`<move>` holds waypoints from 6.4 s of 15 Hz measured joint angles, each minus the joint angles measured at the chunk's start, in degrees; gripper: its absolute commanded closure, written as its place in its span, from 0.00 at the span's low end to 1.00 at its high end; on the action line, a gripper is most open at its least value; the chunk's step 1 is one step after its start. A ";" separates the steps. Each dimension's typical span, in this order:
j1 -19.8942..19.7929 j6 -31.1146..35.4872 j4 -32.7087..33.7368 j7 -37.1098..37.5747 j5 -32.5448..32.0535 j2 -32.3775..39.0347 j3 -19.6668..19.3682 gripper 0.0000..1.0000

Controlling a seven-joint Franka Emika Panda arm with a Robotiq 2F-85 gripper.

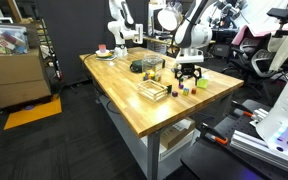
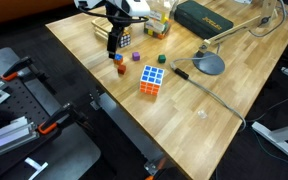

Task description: Put the small Rubik's cube in the wooden box

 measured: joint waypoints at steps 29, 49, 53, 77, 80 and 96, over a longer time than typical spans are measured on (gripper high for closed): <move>0.66 2.00 2.88 8.45 9.33 5.75 -1.02 0.30; 9.34 4.14 -1.19 18.29 -5.18 -5.29 -1.51 0.92; 10.94 4.07 0.41 18.62 -10.23 -7.00 0.20 0.92; 12.74 -14.99 26.68 -16.19 -10.05 16.35 7.00 0.81; 12.73 -15.47 30.33 -16.19 -10.03 18.57 6.16 0.41; 9.68 -17.08 22.53 -16.12 -6.57 9.30 4.50 0.00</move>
